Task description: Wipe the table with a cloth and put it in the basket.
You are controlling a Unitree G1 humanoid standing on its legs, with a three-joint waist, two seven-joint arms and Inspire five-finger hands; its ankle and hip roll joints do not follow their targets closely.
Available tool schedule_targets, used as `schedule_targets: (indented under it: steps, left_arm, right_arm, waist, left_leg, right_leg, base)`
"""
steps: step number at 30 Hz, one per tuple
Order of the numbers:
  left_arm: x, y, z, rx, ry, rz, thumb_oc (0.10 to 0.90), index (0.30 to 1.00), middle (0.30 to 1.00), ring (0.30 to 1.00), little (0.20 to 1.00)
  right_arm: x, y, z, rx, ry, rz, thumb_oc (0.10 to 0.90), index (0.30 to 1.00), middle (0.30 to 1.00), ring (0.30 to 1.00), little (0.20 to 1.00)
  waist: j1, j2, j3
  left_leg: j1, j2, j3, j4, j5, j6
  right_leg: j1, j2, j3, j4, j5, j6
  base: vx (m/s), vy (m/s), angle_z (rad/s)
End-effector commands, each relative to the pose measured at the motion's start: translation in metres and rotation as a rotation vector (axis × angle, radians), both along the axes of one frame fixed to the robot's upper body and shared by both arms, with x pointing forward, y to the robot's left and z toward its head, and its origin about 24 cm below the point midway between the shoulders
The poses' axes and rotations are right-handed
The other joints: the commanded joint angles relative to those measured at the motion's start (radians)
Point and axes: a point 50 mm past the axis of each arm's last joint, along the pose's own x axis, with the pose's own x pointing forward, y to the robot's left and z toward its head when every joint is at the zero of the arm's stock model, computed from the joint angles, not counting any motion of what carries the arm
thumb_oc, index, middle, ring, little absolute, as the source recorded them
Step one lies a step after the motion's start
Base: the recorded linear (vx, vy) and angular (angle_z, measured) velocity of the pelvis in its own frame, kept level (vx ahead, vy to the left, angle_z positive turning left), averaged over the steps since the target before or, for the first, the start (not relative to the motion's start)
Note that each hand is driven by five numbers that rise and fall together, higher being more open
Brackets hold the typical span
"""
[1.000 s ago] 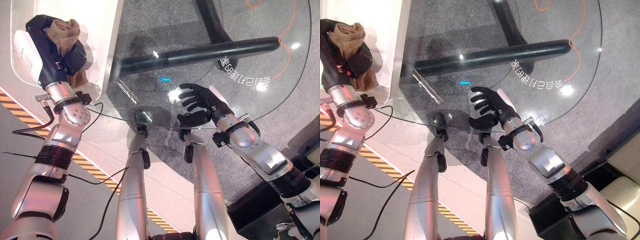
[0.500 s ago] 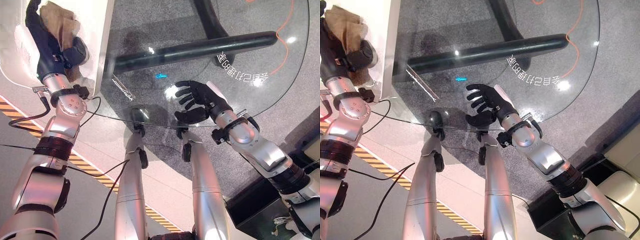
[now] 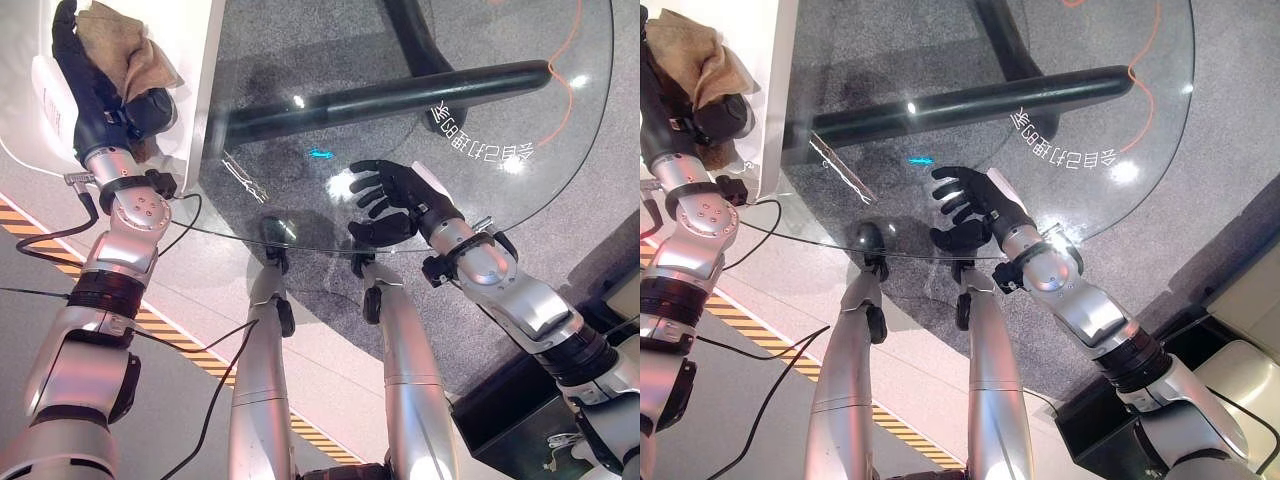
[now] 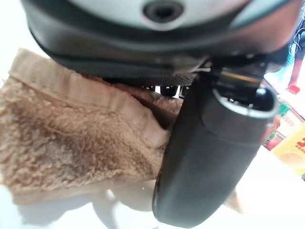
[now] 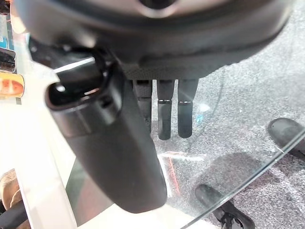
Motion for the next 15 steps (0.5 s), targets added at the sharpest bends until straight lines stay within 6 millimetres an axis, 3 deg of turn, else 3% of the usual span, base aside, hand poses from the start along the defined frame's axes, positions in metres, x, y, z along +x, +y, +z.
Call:
schedule_targets:
  steps: [1,2,4,5,15]
  left_arm:
    - [-0.018,0.015,0.021,0.018,-0.177,0.044,0.800,0.900,0.900,0.900,0.900]
    - [-0.019,0.015,0.026,0.015,-0.196,0.043,0.800,0.900,0.900,0.900,0.900]
    - [-0.022,0.017,0.021,0.012,-0.192,0.042,0.800,0.900,0.900,0.900,0.900]
    - [-0.023,0.017,0.024,0.011,-0.211,0.041,0.800,0.900,0.900,0.900,0.900]
    - [-0.038,0.024,0.014,-0.118,-0.268,-0.061,0.800,0.900,0.900,0.900,0.900]
  right_arm:
    - [-0.012,-0.003,-0.015,-0.004,0.005,-0.004,0.800,0.900,0.900,0.900,0.900]
    - [-0.011,-0.004,-0.011,-0.004,-0.010,-0.006,0.800,0.900,0.900,0.900,0.900]
    - [-0.014,-0.004,-0.017,-0.004,0.009,-0.008,0.800,0.900,0.900,0.900,0.900]
    - [-0.013,-0.005,-0.013,-0.004,-0.005,-0.010,0.800,0.900,0.900,0.900,0.900]
    - [-0.022,0.000,-0.030,0.031,0.038,-0.024,0.800,0.900,0.900,0.900,0.900]
  waist:
    - [0.024,-0.008,-0.025]
    - [0.022,-0.009,-0.025]
    - [0.029,-0.007,-0.025]
    - [0.027,-0.008,-0.025]
    - [0.044,-0.005,-0.025]
  left_leg:
    - [0.074,-0.065,0.084,0.083,-0.180,0.009]
    - [0.054,-0.067,0.095,0.074,-0.153,0.015]
    - [0.108,-0.069,0.084,0.072,-0.181,0.011]
    - [0.089,-0.070,0.094,0.062,-0.154,0.016]
    - [0.225,-0.078,0.090,0.011,-0.152,0.016]
  right_leg:
    - [0.067,0.078,0.016,-0.176,0.078,0.046]
    - [0.049,0.073,0.012,-0.190,0.103,0.041]
    - [0.099,0.076,0.011,-0.183,0.072,0.046]
    - [0.082,0.071,0.006,-0.196,0.096,0.039]
    - [0.214,0.066,-0.016,-0.210,0.072,0.038]
  base:
    - [-0.05,-0.033,-0.01]
    - [0.00,0.000,0.00]
    - [0.00,0.000,0.00]
    - [-0.07,-0.034,0.00]
    - [-0.04,-0.069,0.01]
